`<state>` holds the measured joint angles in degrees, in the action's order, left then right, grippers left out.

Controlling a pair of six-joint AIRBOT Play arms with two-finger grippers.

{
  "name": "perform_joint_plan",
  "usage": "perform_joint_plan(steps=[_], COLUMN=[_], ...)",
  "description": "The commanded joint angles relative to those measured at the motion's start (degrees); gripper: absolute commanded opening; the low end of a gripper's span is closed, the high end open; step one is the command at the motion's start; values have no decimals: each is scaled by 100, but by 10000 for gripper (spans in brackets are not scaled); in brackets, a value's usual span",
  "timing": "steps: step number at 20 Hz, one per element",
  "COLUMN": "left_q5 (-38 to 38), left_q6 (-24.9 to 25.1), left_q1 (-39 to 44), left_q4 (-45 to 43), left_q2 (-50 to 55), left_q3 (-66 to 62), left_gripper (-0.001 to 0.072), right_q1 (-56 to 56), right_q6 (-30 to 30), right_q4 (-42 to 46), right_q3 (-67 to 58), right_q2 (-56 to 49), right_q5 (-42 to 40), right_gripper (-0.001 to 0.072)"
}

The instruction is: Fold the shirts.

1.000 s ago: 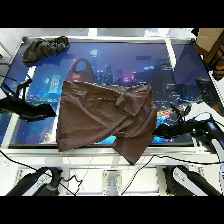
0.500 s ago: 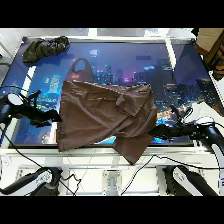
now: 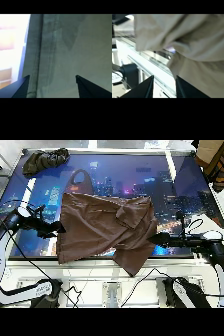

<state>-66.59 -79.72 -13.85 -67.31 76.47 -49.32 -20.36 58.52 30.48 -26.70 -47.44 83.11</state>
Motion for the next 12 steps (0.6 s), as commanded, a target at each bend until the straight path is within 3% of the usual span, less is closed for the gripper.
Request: perform_joint_plan(steps=[1,4,9,12], left_q5=[90,-42,-151,-153], left_q6=[4,9,457,444], left_q1=[-4,-2,-2,-2], left_q4=[52,125,986,990], left_q2=[168,470,540,538], left_q3=[2,-2,-157,-352], left_gripper=[617,617,616,571], right_q1=[-2,-2,-2,-2], right_q6=[24,28,28,28], right_q4=[-315,-391,-483,-485], right_q3=[2,2,2,2], right_q2=[114,114,114,114], right_q5=[-9,-7,-57,-94], right_gripper=[304,304,303,303])
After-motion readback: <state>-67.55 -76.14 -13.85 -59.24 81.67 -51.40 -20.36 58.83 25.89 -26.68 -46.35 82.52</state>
